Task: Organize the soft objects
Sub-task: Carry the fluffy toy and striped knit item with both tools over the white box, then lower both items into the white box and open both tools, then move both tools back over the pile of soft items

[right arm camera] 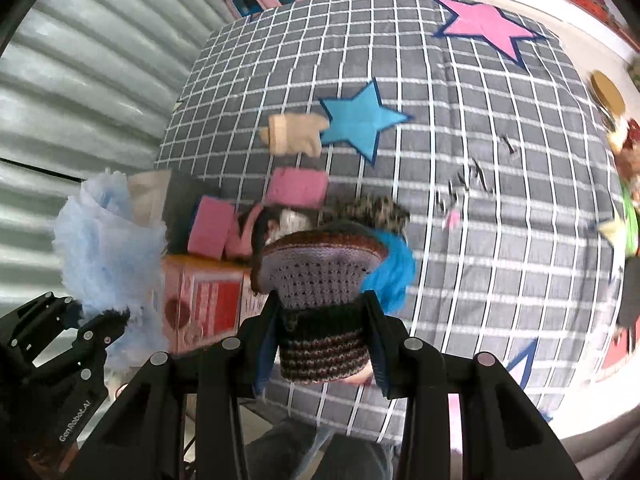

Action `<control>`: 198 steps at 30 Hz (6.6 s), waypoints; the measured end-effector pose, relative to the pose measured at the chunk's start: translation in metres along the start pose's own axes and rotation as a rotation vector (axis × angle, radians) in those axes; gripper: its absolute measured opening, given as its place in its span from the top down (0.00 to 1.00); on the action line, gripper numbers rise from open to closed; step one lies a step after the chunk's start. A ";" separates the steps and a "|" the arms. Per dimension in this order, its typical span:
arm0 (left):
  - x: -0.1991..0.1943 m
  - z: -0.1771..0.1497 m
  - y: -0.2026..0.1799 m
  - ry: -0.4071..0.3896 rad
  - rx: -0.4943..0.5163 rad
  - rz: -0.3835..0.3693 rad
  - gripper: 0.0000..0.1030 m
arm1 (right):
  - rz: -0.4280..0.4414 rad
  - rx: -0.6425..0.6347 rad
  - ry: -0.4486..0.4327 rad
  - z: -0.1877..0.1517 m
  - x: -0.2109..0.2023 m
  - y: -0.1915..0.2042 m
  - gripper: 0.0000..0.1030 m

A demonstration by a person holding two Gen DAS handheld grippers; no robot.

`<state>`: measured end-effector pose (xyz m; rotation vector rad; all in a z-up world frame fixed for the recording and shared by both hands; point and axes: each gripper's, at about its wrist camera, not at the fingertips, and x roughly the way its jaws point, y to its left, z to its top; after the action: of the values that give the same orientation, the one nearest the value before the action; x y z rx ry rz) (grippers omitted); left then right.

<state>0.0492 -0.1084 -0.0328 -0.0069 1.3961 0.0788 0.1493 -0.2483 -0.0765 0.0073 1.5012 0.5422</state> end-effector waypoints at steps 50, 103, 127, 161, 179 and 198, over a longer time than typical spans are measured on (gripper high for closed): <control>-0.002 -0.182 0.196 0.000 -0.431 0.047 0.77 | -0.009 -0.405 0.117 -0.111 0.055 0.232 0.60; 0.050 -0.184 0.227 0.110 -0.484 0.058 0.77 | -0.004 -0.496 0.184 -0.092 0.092 0.281 0.60; 0.053 -0.182 0.229 0.107 -0.466 0.059 0.74 | 0.017 -0.479 0.218 -0.083 0.102 0.279 0.60; 0.020 -0.166 0.234 0.018 -0.510 0.026 0.09 | 0.025 -0.508 0.023 -0.060 0.049 0.284 0.00; 0.003 -0.090 0.178 -0.017 -0.369 -0.047 0.09 | -0.033 -0.191 -0.065 0.000 -0.002 0.142 0.00; 0.029 0.031 0.093 0.066 -0.212 -0.093 0.09 | -0.061 0.184 0.085 0.018 0.055 -0.040 0.00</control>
<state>0.0793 -0.0125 -0.0519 -0.2524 1.4457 0.1500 0.1781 -0.2590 -0.1403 0.0821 1.6252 0.3583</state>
